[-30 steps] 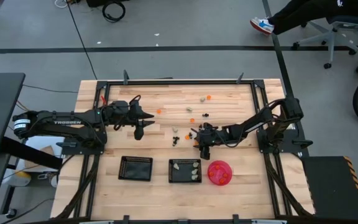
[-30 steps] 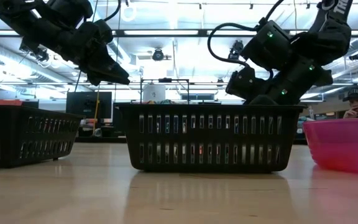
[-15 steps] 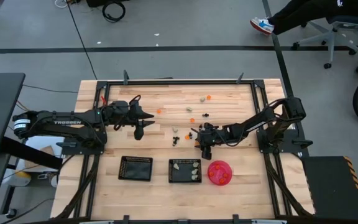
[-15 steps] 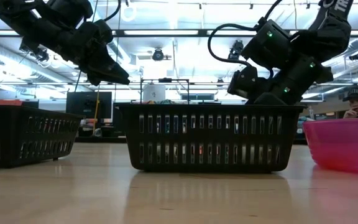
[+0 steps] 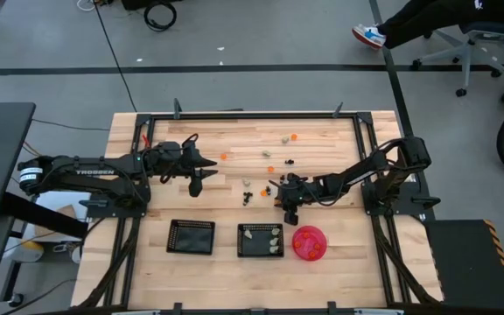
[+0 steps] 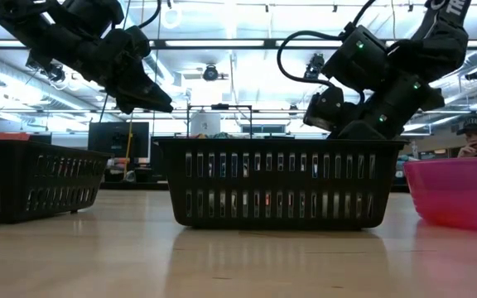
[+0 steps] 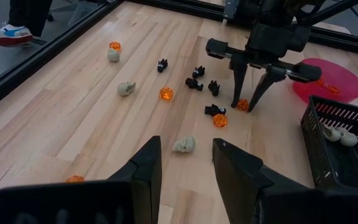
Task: Sort Halloween decoration
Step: Put the orange pumpkin toy into the pink bowl
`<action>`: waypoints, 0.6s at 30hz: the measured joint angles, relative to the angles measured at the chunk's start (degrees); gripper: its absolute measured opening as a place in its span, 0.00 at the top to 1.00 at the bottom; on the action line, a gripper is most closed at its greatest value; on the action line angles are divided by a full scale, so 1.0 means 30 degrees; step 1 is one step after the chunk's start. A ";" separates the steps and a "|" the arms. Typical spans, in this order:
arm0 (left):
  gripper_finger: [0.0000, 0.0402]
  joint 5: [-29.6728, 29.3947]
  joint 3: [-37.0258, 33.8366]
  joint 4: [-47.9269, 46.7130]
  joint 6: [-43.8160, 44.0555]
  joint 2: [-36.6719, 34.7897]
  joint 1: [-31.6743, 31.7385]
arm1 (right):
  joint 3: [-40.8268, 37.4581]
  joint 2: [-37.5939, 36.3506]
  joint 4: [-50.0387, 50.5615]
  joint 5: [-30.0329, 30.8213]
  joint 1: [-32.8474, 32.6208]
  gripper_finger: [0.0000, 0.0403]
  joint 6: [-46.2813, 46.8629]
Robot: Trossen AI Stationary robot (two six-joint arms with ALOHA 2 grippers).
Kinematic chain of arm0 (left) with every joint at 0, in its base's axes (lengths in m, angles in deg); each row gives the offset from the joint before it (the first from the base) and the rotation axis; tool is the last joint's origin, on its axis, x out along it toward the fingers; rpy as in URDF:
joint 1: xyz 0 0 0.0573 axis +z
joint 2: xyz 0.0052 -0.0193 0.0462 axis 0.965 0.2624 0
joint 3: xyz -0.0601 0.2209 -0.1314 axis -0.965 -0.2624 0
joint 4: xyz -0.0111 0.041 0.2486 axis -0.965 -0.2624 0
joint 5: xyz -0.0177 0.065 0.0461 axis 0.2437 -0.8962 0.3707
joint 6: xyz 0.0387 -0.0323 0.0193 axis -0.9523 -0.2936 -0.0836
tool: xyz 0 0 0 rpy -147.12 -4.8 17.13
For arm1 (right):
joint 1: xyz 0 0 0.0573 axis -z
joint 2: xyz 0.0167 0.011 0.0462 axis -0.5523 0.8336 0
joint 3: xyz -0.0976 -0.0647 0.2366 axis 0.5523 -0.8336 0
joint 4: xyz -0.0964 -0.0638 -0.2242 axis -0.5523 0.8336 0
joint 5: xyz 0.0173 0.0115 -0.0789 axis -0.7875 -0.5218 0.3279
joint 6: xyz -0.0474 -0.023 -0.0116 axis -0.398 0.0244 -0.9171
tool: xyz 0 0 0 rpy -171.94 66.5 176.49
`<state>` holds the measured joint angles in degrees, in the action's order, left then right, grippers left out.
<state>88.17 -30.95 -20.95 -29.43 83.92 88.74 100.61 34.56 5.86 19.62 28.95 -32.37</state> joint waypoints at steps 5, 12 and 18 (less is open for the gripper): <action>0.71 0.0000 -0.0006 0.0001 0.0000 0.0000 0.0000 | 0.0468 -0.0001 0.0915 -0.0001 0.0000 0.75 0.0015; 0.71 0.0000 0.0001 -0.0006 0.0000 -0.0007 0.0000 | 0.2479 0.0002 0.4512 -0.0147 -0.0011 0.74 -0.0299; 0.71 0.0000 0.0001 -0.0006 0.0000 -0.0006 0.0000 | 0.4573 0.0058 0.8536 -0.0542 -0.0029 0.74 -0.0603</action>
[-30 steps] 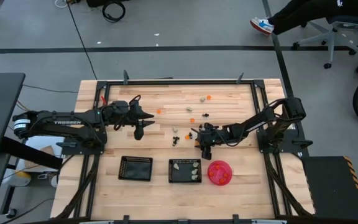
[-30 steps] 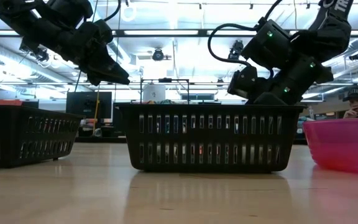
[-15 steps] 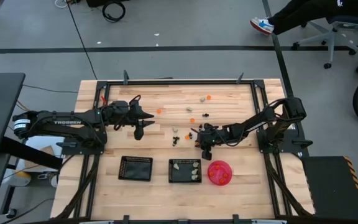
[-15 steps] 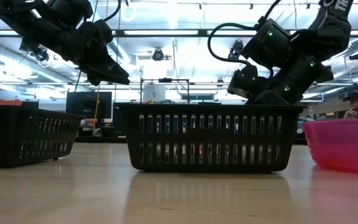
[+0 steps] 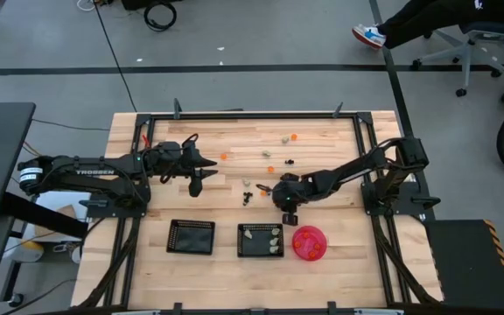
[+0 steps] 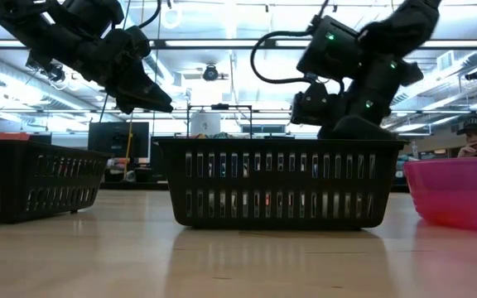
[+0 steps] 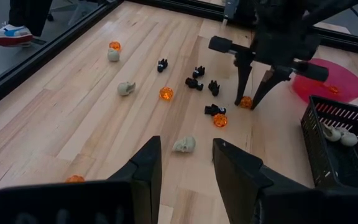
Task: Sort Halloween decoration
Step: Put the orange pumpkin toy into the pink bowl
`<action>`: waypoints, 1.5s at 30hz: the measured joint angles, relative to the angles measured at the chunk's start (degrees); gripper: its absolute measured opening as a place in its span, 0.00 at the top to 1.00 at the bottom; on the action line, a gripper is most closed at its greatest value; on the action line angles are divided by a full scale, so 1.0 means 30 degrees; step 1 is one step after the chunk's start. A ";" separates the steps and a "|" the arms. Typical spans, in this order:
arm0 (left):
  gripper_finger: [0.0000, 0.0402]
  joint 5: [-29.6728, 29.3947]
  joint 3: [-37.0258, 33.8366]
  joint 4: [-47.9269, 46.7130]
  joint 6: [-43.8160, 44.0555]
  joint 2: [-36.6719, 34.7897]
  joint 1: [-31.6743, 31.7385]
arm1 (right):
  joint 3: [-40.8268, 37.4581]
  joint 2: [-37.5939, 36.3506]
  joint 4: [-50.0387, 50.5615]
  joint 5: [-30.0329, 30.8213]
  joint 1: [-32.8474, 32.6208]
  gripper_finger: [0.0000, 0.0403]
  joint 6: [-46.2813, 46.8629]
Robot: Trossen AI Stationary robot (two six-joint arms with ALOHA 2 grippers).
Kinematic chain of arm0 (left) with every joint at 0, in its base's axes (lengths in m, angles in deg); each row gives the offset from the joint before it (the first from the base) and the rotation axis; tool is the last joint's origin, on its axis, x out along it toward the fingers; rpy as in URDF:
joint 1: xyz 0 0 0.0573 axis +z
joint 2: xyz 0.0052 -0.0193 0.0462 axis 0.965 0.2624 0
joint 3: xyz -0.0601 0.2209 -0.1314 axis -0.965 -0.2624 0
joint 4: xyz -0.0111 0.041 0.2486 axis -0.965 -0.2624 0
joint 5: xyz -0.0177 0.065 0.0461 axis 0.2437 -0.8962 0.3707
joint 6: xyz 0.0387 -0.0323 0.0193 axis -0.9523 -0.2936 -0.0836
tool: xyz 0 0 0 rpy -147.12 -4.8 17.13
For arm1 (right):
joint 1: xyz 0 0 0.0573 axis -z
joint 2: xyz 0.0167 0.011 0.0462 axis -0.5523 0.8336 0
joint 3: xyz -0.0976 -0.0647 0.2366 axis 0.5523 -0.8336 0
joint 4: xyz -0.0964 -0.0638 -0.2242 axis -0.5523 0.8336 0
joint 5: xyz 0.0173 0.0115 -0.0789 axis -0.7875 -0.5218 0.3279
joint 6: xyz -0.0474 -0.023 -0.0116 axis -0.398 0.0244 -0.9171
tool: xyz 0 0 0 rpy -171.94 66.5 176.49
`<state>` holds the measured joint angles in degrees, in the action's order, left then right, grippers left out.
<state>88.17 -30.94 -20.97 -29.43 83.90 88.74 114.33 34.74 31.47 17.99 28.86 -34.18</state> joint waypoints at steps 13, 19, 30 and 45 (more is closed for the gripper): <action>0.71 0.0000 0.0000 -0.0007 0.0000 0.0005 0.0000 | 0.2860 -0.0008 0.6129 -0.1691 0.0671 0.74 0.1378; 0.71 -0.0002 -0.0002 0.0000 -0.0005 0.0003 0.0000 | 0.3717 -0.0023 0.8449 -0.3030 0.0838 0.74 0.2417; 0.71 0.0000 0.0000 0.0000 0.0000 -0.0001 0.0000 | 0.6601 -0.0059 1.4108 -0.6691 0.0848 0.74 0.3868; 0.71 0.0000 -0.0007 -0.0051 -0.0007 -0.0001 0.0000 | 0.6909 -0.0059 1.5443 -1.0895 -0.1224 0.74 0.8022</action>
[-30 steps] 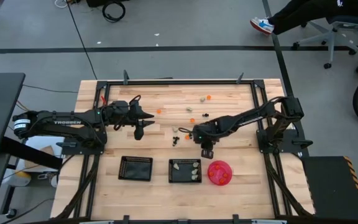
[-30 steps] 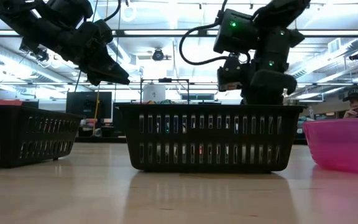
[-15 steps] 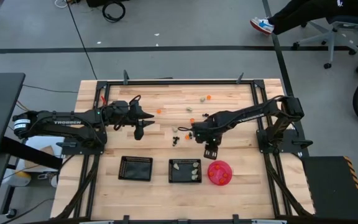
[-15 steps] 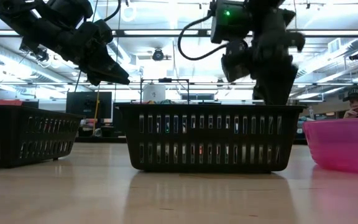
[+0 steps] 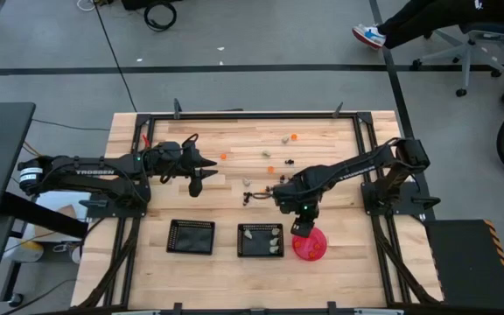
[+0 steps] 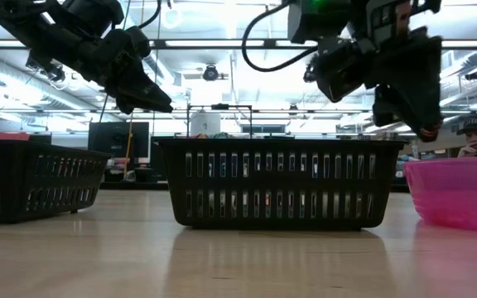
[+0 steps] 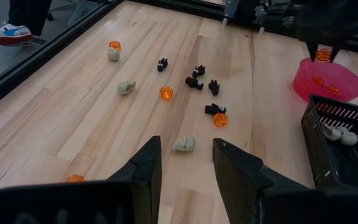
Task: Sort Halloween decoration
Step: Put the orange pumpkin toy into the pink bowl
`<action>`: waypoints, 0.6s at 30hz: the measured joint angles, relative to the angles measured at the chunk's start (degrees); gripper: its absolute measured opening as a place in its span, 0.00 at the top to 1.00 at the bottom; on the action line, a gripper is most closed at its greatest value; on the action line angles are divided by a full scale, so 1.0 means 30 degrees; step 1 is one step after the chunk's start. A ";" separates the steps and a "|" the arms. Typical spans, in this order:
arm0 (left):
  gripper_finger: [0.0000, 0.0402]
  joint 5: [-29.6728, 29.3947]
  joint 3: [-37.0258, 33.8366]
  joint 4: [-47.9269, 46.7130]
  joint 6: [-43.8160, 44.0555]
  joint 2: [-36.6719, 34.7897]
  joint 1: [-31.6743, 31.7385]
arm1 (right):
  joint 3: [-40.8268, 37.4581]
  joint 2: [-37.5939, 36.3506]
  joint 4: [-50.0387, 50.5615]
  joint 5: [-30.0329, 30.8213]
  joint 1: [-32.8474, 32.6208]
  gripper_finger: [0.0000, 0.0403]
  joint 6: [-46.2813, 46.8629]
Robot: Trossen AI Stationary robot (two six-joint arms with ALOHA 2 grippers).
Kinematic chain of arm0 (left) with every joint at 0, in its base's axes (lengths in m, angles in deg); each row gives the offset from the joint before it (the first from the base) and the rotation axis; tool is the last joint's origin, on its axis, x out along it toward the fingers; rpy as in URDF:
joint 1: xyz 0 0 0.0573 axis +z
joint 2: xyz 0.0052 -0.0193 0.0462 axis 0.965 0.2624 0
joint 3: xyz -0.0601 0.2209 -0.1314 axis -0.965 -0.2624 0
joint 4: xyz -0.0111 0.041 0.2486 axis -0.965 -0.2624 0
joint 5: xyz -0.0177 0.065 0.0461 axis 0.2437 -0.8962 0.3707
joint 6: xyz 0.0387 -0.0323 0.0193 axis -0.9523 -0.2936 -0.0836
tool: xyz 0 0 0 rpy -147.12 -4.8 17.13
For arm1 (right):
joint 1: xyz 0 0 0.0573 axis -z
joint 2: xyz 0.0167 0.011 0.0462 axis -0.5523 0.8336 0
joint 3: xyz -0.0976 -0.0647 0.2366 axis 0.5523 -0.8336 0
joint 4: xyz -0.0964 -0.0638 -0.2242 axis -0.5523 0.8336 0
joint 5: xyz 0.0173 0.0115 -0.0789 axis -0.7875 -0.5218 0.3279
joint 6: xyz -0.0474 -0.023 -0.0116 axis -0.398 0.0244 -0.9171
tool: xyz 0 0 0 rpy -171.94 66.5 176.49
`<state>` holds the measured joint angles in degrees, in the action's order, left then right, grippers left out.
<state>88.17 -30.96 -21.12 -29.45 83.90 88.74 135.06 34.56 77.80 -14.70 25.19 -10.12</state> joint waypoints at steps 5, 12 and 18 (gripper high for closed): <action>0.71 0.0000 0.0000 -0.0007 0.0000 0.0005 0.0000 | 0.0000 0.0000 -0.0882 0.0416 -0.1325 0.74 0.1179; 0.71 -0.0004 0.0007 -0.0007 0.0000 0.0003 -0.0003 | 0.0000 0.0000 -0.1334 0.1511 -0.2836 0.73 0.2991; 0.71 0.0000 0.0000 -0.0015 0.0000 0.0007 0.0000 | -0.0405 0.0007 -0.2282 0.2788 -0.3327 0.70 0.3839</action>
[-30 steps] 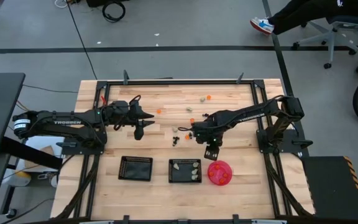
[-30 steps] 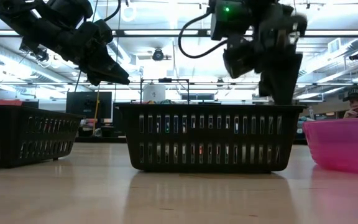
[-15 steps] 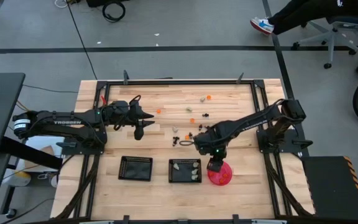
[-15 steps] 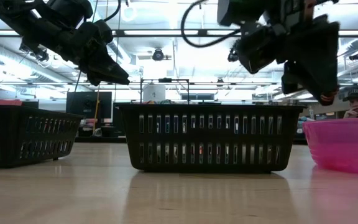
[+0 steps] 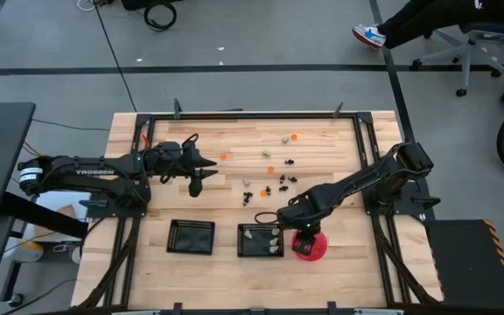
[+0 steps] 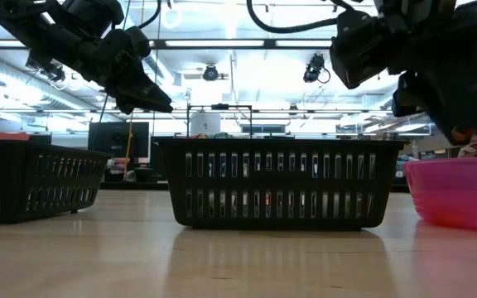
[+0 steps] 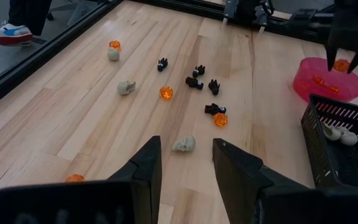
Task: Sort Halloween decoration
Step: Put the orange pumpkin toy into the pink bowl
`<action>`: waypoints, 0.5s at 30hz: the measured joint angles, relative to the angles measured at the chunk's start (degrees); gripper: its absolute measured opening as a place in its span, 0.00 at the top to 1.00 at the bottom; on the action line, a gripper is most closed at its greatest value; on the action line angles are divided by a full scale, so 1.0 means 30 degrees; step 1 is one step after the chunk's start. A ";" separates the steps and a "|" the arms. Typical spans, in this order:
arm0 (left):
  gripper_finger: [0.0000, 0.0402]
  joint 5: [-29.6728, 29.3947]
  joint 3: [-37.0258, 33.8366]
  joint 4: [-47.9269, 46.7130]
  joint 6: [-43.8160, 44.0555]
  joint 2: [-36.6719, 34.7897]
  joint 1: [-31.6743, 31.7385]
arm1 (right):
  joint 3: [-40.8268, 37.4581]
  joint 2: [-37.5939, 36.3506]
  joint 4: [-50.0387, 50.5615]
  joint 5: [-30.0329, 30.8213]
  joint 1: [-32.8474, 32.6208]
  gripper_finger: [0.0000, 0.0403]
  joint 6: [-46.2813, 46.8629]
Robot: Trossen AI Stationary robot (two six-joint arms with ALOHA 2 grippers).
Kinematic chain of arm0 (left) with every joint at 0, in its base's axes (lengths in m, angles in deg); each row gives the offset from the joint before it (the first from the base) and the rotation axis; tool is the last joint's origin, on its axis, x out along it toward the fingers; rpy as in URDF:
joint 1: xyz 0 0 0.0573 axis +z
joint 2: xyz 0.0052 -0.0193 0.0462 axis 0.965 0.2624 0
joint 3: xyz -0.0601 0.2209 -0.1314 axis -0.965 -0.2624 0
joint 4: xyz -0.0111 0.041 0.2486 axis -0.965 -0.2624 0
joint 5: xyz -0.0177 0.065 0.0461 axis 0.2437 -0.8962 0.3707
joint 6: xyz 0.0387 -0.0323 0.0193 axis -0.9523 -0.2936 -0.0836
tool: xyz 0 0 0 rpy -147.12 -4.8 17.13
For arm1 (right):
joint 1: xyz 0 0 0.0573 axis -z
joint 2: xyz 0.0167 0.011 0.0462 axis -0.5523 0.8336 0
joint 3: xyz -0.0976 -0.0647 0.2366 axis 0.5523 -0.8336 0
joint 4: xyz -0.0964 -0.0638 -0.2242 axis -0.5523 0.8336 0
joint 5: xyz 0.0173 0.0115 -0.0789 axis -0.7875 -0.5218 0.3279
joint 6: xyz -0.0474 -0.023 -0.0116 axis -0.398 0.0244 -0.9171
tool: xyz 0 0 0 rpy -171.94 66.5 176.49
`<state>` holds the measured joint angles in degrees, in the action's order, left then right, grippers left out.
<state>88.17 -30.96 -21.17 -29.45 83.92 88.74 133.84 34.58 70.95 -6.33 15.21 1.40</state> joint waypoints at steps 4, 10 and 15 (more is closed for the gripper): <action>0.71 0.0000 0.0007 0.0003 0.0007 -0.0007 0.0000 | -0.1196 0.0015 -0.1982 -0.0135 -0.0068 0.70 0.0472; 0.71 0.0000 0.0001 0.0006 0.0007 -0.0007 -0.0007 | -0.2312 0.0022 -0.2688 0.0544 -0.0148 0.70 0.1478; 0.71 0.0000 0.0007 0.0004 0.0003 -0.0004 -0.0007 | -0.2721 0.0022 -0.3300 0.0766 -0.0352 0.68 0.1791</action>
<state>88.17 -30.94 -21.15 -29.44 83.91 88.72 125.68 34.65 61.05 -4.04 14.15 6.77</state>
